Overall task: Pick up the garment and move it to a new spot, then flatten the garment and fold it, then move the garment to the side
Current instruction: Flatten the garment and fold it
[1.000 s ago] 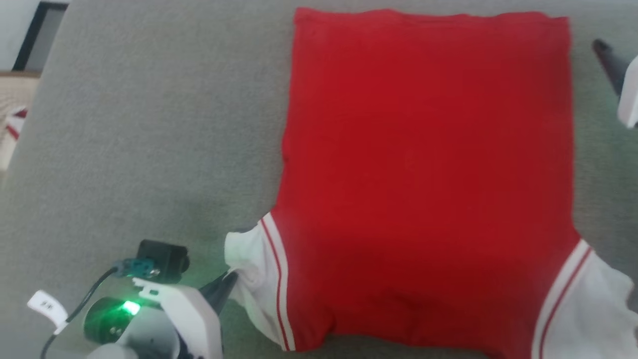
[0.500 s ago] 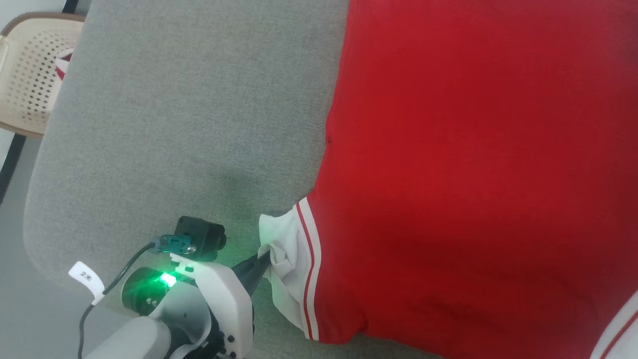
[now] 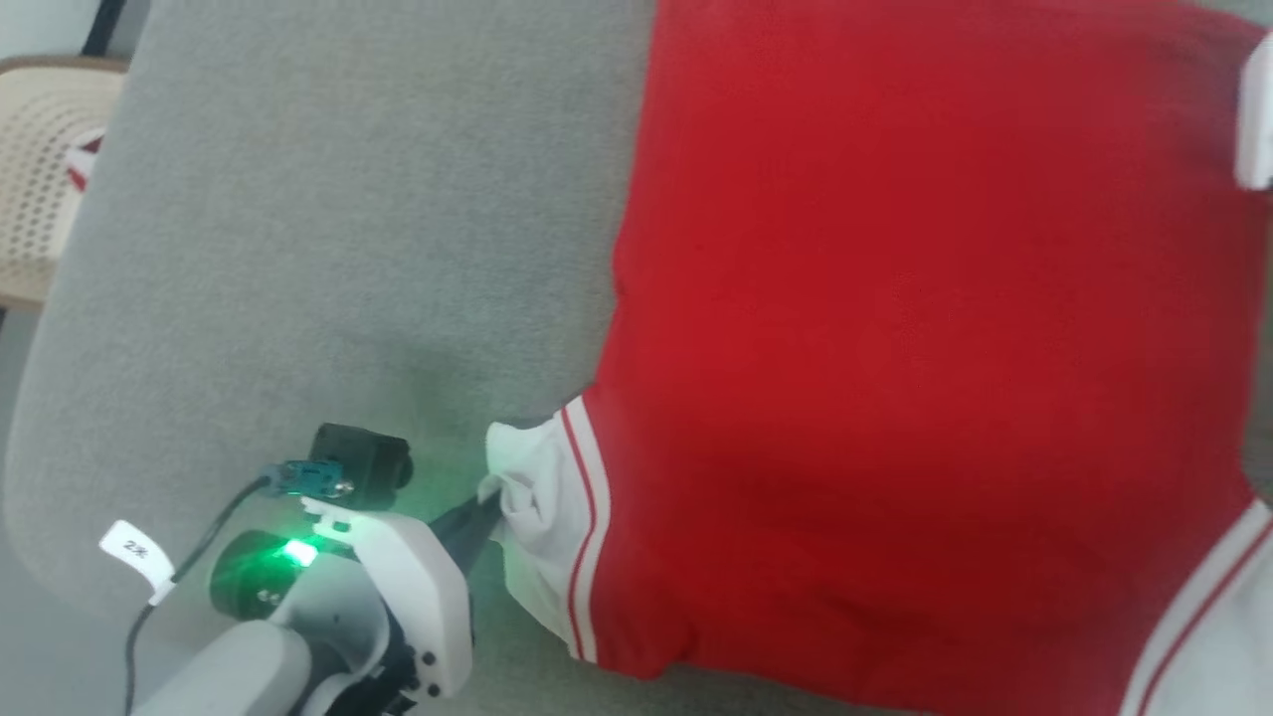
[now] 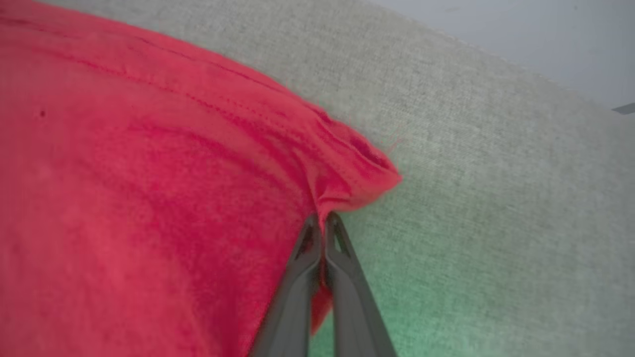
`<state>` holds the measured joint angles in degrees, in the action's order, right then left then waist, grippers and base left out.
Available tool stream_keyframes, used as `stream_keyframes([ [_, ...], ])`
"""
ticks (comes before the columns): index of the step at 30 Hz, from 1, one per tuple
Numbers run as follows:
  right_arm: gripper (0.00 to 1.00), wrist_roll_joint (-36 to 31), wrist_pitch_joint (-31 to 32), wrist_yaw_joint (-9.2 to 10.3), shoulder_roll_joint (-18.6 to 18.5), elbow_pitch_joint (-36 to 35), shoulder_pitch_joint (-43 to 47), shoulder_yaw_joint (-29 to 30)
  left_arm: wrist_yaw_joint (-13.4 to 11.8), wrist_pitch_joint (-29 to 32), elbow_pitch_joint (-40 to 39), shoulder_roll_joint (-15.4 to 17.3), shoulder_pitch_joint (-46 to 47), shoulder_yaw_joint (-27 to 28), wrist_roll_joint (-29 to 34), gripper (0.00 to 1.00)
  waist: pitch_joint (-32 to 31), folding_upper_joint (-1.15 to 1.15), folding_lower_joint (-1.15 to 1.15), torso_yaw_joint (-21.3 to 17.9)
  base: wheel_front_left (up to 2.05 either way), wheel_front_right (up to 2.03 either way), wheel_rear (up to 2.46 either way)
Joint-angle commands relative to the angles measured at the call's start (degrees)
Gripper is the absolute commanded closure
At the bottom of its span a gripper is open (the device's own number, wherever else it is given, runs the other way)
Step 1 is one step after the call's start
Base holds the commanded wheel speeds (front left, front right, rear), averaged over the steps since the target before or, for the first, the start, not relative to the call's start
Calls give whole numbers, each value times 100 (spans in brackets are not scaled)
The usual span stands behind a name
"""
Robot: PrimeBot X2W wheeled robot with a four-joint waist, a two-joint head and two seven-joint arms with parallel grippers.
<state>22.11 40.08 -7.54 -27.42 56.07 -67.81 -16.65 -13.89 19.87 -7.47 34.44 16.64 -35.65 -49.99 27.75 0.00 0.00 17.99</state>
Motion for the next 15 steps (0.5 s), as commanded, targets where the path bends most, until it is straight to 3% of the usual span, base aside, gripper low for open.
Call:
stream_keyframes([
  [1, 100, 229, 107, 10, -46, -200, 436, -262, -58, -30, 25, 81, -67, 71, -39, 100, -162, 0, 0, -211, 0, 0, 0],
  [9, 100, 1678, 339, 10, -713, -2168, 1769, -893, -232, -20, -117, 380, -336, 262, -132, 100, -548, 0, 0, -723, 0, 0, 0],
  [15, 100, 2226, 449, 10, -1134, -3581, 3106, -795, -372, -13, -262, 604, -602, 394, -193, 100, -807, 0, 0, -1069, 0, 0, 0],
])
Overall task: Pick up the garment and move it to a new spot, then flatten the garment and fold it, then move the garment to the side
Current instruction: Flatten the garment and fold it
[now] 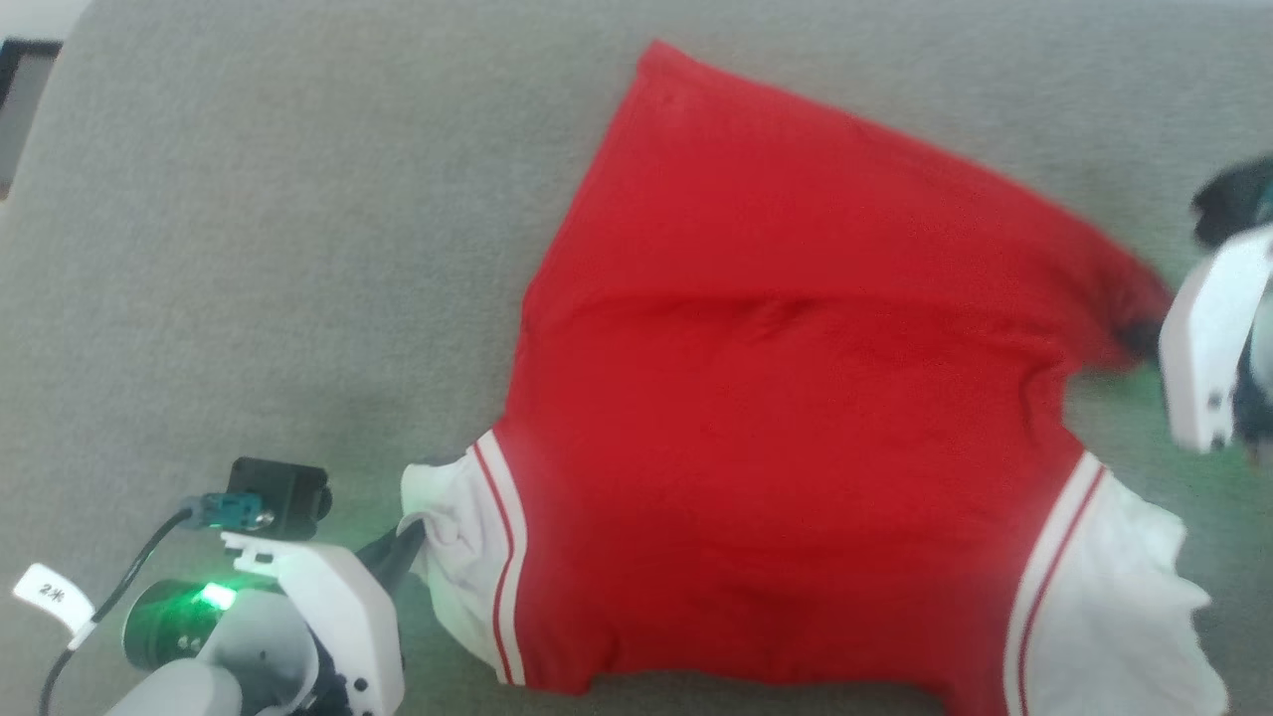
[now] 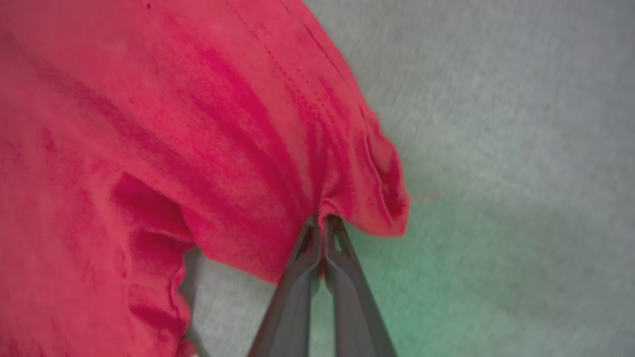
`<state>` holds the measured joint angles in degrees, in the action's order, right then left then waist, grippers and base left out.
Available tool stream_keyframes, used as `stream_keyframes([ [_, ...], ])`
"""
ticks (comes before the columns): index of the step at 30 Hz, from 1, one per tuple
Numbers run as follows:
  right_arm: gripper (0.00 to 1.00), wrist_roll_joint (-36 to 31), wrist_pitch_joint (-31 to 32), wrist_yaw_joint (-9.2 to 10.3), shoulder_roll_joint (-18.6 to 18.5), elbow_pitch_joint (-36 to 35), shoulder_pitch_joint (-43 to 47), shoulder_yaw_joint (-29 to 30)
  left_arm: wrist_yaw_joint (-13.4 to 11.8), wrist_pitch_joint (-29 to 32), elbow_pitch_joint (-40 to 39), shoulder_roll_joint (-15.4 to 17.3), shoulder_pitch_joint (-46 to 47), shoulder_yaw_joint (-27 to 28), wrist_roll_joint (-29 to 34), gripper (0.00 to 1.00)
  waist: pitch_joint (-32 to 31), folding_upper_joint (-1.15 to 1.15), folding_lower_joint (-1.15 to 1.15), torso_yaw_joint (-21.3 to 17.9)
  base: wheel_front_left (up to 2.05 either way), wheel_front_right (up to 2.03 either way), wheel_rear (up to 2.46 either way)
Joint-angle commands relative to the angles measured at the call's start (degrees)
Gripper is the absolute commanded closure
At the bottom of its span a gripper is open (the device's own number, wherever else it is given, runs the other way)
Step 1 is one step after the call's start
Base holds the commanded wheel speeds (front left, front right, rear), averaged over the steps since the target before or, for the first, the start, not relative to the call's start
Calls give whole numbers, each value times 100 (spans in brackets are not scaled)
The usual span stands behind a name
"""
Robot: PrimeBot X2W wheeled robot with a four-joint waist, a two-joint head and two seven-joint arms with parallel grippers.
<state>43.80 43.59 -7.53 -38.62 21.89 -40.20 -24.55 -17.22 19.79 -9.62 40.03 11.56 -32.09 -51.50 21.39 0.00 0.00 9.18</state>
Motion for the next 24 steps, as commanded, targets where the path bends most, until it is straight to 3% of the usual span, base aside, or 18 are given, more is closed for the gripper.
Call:
stream_keyframes([
  [1, 100, 57, 98, 9, -13, -164, 345, -6, -39, -5, -47, 45, -94, 38, -42, 100, -170, 0, 0, -188, 0, 0, 0],
  [8, 100, 236, 438, 8, -132, -1435, 2072, 310, -176, -39, -191, 226, -386, 171, -140, 100, -433, 0, 0, -493, 0, 0, 0],
  [13, 100, 91, 397, 9, 107, -1921, 3115, 788, -223, -73, -250, 312, -570, 237, -203, 100, -556, 0, 0, -609, 0, 0, 0],
  [19, 100, -464, 315, 9, 593, -1929, 3717, 1204, -224, -106, -256, 351, -671, 284, -276, 100, -617, 0, 0, -688, 0, 0, 0],
  [20, 86, -551, 322, 9, 659, -1926, 3751, 1220, -216, -103, -248, 358, -667, 289, -285, 100, -625, 0, 0, -694, 0, 0, 0],
  [21, 59, -622, 308, 9, 729, -1936, 3763, 1252, -208, -102, -239, 362, -661, 292, -291, 100, -631, 0, 0, -699, 0, 0, 0],
  [22, 12, -679, 287, 9, 771, -1966, 3763, 1264, -192, -99, -234, 359, -653, 290, -301, 100, -637, 0, 0, -703, 0, 0, 0],
  [23, 0, -705, 310, 9, 809, -1996, 3760, 1286, -177, -102, -229, 353, -647, 291, -313, 100, -641, 0, 0, -705, 0, 0, 0],
  [24, 0, -735, 342, 9, 831, -2040, 3759, 1322, -176, -108, -222, 349, -642, 291, -317, 100, -644, 0, 0, -708, 0, 0, 0],
])
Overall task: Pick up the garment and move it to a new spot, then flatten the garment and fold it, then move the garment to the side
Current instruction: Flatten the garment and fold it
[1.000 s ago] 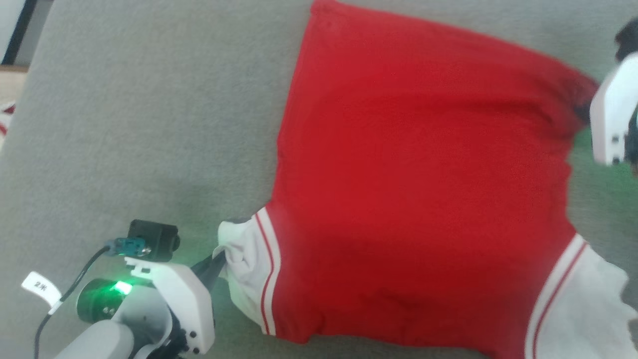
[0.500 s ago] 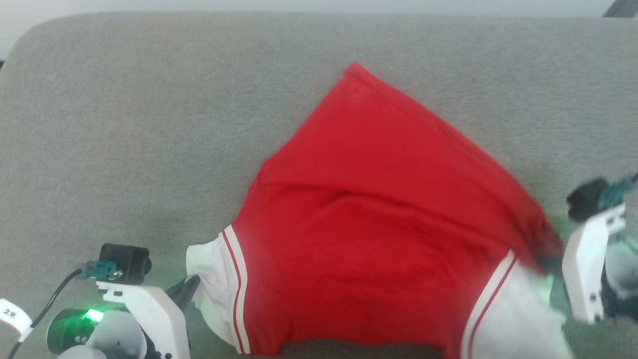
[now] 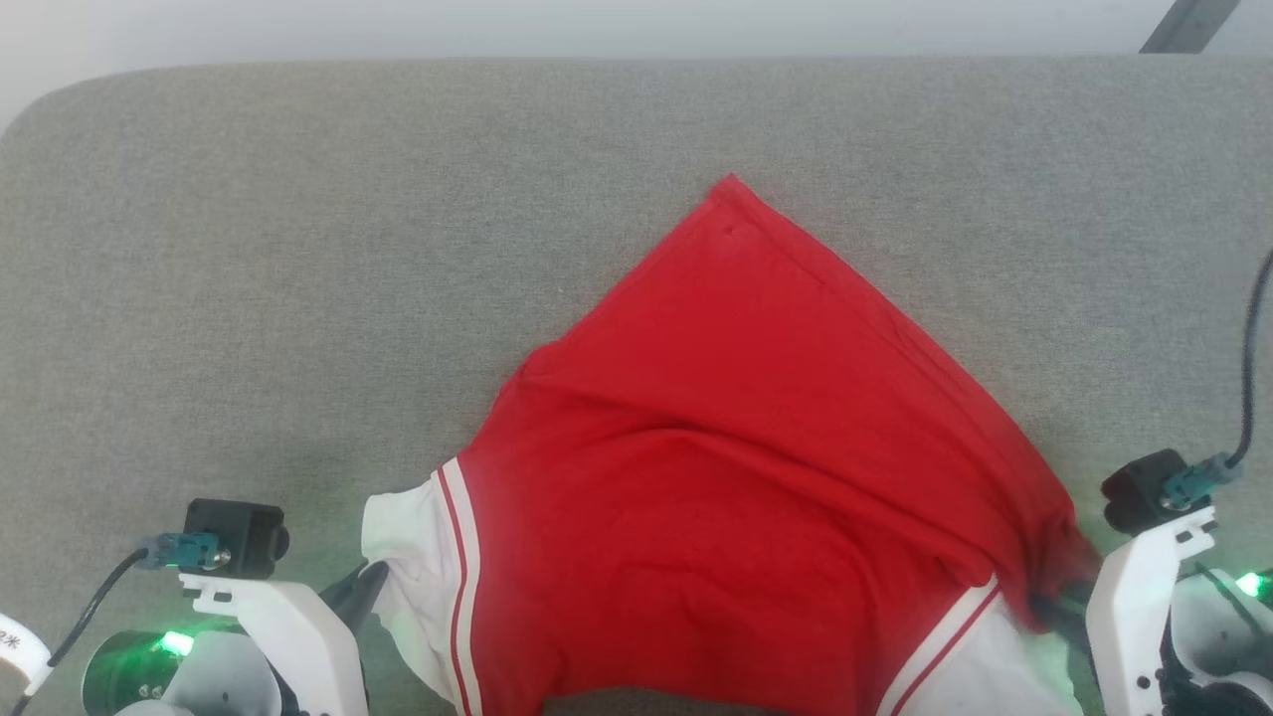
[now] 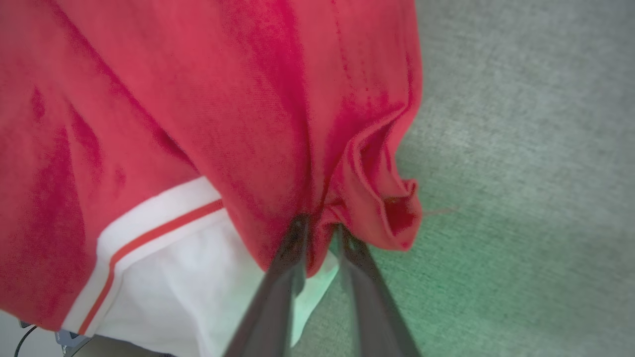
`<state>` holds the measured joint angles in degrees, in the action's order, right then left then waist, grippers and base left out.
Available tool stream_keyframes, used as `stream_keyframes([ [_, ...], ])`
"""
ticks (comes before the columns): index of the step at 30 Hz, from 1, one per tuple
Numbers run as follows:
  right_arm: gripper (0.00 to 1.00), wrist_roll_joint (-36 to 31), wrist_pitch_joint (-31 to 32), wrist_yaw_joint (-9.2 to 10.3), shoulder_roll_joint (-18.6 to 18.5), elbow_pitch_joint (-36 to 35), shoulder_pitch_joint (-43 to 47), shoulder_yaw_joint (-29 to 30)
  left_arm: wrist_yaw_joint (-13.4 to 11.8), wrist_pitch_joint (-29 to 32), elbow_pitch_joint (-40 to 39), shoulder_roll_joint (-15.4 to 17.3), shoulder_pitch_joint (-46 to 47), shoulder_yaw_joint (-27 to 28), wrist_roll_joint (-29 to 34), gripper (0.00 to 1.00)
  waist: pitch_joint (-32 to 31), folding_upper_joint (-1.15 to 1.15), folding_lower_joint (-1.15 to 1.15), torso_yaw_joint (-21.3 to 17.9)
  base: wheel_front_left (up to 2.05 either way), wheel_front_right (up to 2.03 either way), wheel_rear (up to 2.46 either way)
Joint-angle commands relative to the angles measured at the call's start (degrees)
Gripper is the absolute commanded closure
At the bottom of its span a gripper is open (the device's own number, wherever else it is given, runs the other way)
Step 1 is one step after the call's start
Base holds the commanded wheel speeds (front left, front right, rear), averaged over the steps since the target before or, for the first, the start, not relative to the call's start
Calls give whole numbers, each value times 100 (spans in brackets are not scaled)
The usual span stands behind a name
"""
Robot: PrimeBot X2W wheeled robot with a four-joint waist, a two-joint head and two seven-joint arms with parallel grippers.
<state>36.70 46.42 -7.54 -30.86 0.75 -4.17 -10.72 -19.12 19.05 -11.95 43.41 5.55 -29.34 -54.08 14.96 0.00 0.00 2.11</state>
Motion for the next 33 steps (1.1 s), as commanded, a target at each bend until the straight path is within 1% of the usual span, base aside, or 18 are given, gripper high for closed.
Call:
stream_keyframes([
  [1, 0, -60, 89, 11, 51, -4, 138, -30, 18, -31, 16, 11, -33, 11, -60, 100, -4, 0, 0, 2, 0, 0, 0],
  [5, 0, -109, 73, 10, 67, -452, 70, 245, 39, -40, 28, 3, -16, -19, -36, 100, -20, 0, 0, 32, 0, 0, 0],
  [6, 0, -136, 73, 10, 110, -729, 48, 401, 50, -39, 22, -5, -16, -36, -25, 100, -30, 0, 0, 64, 0, 0, 0],
  [7, 0, -172, 69, 10, 132, -860, 23, 489, 60, -36, 16, -9, -10, -49, -17, 100, -28, 0, 0, 87, 0, 0, 0],
  [10, 0, -314, -13, 9, 131, -1203, -175, 628, 78, -37, 6, -35, 31, -72, -3, 100, -10, 0, 0, 163, 0, 0, 0],
  [13, 0, -514, -195, 9, 206, -1306, -526, 631, 116, -35, 20, -75, 91, -115, 20, 100, 25, 0, 0, 275, 0, 0, 0],
  [16, 0, -702, -492, 9, 396, -1171, -1039, 590, 147, -42, 55, -149, 179, -156, 35, 100, 66, 0, 0, 408, 0, 0, 0],
  [18, 0, -865, -695, 9, 469, -940, -1448, 404, 190, -33, 91, -189, 223, -195, 52, 100, 109, 0, 0, 508, 0, 0, 0],
  [19, 0, -865, -695, 9, 469, -940, -1448, 404, 190, -33, 91, -189, 223, -195, 52, 100, 109, 0, 0, 508, 0, 0, 0],
  [22, 0, -1025, -983, 8, 567, -399, -2125, 64, 247, -19, 166, -263, 335, -259, 79, 100, 190, 0, 0, 668, 0, 0, 0],
  [27, 0, -1054, -1339, 11, 626, 878, -3229, -548, 386, 16, 299, -439, 574, -404, 145, 100, 356, 0, 0, 985, 0, 0, 0],
  [33, 0, -889, -1440, 10, 502, 2354, -4332, -1291, 573, 47, 514, -706, 940, -594, 257, 100, 606, 0, 0, 1375, 0, 0, 0],
])
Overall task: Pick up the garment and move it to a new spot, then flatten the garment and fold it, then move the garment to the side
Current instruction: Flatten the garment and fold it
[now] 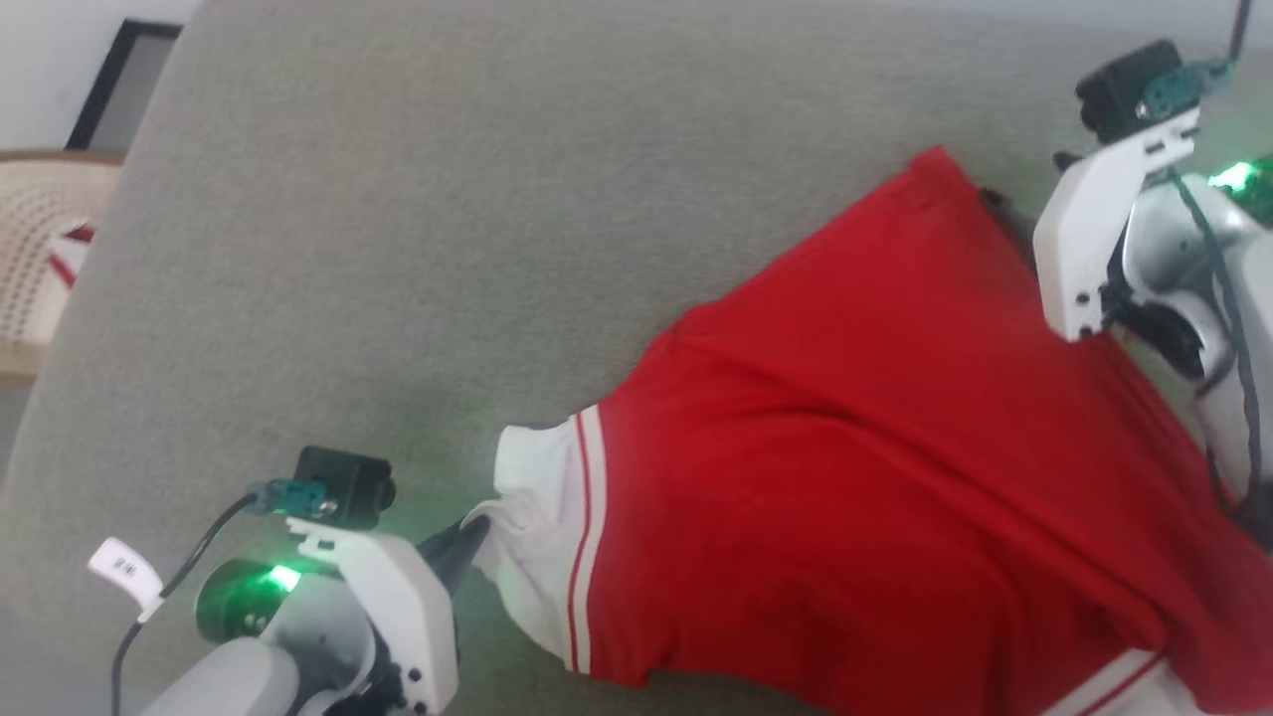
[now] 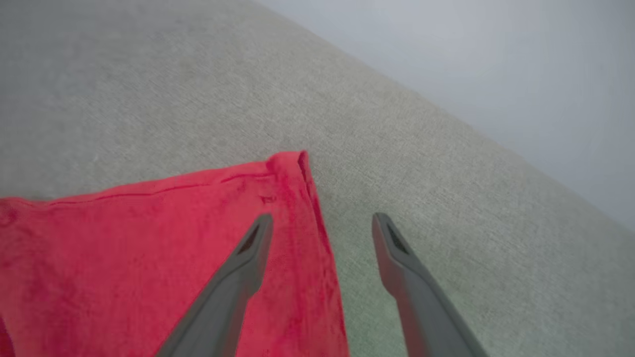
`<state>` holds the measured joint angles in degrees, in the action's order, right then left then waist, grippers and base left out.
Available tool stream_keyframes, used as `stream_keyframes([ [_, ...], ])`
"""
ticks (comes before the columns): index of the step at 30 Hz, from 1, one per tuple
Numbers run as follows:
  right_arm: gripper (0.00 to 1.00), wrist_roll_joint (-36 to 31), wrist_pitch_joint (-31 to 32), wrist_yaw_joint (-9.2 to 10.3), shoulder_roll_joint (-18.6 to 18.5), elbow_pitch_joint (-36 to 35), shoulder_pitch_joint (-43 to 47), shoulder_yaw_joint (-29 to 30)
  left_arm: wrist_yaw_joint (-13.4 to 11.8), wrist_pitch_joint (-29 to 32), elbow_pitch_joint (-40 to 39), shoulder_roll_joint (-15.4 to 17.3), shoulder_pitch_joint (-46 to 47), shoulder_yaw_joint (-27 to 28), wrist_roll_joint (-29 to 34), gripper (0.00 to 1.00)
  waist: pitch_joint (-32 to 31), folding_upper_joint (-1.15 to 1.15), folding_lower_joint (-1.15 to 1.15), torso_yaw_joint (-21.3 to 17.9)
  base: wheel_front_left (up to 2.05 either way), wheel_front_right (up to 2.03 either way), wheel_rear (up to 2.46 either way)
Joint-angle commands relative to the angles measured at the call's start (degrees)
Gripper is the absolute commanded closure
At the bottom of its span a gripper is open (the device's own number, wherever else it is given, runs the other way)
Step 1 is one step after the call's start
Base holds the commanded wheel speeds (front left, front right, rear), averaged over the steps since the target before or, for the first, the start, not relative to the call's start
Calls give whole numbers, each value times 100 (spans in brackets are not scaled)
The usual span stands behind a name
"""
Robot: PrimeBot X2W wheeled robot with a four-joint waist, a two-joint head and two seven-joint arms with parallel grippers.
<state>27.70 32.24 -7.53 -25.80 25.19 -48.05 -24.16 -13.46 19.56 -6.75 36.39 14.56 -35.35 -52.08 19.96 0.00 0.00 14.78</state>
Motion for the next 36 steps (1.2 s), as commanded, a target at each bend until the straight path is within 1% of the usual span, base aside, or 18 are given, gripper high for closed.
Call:
stream_keyframes([
  [1, 0, 59, 11, 9, 0, 138, -99, -53, 37, -1, 28, -48, 96, -25, 65, 100, 147, 0, 0, 160, 0, 0, 0],
  [5, 0, 350, 264, 9, 15, 926, -611, -475, 157, -7, 168, -199, 299, -118, 135, 100, 285, 0, 0, 348, 0, 0, 0],
  [7, 0, 570, 476, 9, 7, 1168, -804, -746, 203, -18, 240, -259, 371, -159, 129, 100, 333, 0, 0, 418, 0, 0, 0],
  [11, 0, 801, 986, 10, -146, 1574, -1028, -1418, 257, -46, 370, -346, 473, -179, 115, 100, 389, 0, 0, 469, 0, 0, 0],
  [12, 2, 830, 1144, 10, -191, 1704, -1076, -1538, 260, -50, 397, -352, 485, -177, 112, 100, 393, 0, 0, 470, 0, 0, 0],
  [13, 78, 831, 1284, 10, -230, 1797, -1128, -1688, 273, -52, 427, -352, 492, -172, 104, 100, 396, 0, 0, 467, 0, 0, 0],
  [14, 100, 892, 1414, 10, -250, 1862, -1167, -1818, 273, -46, 452, -350, 508, -171, 101, 100, 393, 0, 0, 459, 0, 0, 0],
  [16, 100, 1036, 1598, 10, -263, 1899, -1267, -2013, 283, -17, 497, -329, 581, -151, 98, 100, 372, 0, 0, 421, 0, 0, 0],
  [18, 100, 1112, 1601, 11, -306, 1895, -1419, -2122, 290, 3, 512, -284, 645, -125, 130, 100, 331, 0, 0, 365, 0, 0, 0],
  [23, 100, 1306, 1196, 10, -313, 1838, -1724, -2148, 307, 123, 434, -85, 892, -16, 162, 100, 141, 0, 0, 160, 0, 0, 0],
  [26, 100, 1316, 855, 10, -362, 1740, -1858, -2137, 261, 292, 345, 114, 1116, 63, 229, 100, -15, 0, 0, 10, 0, 0, 0],
  [29, 100, 1364, 573, 10, -455, 1618, -1914, -2083, 213, 507, 243, 380, 1408, 197, 297, 100, -166, 0, 0, -176, 0, 0, 0],
  [31, 100, 1355, 447, 10, -540, 1479, -1985, -2065, 179, 657, 185, 587, 1633, 302, 361, 100, -258, 0, 0, -305, 0, 0, 0],
  [32, 100, 1355, 447, 10, -540, 1479, -1985, -2065, 179, 657, 185, 587, 1633, 302, 361, 100, -258, 0, 0, -305, 0, 0, 0],
  [33, 100, 1337, 397, 10, -593, 1412, -2030, -2049, 151, 727, 163, 679, 1756, 366, 397, 100, -303, 0, 0, -368, 0, 0, 0],
  [36, 100, 1357, 288, 10, -721, 1190, -2084, -1960, 197, 958, 141, 946, 2190, 514, 497, 100, -463, 0, 0, -542, 0, 0, 0],
])
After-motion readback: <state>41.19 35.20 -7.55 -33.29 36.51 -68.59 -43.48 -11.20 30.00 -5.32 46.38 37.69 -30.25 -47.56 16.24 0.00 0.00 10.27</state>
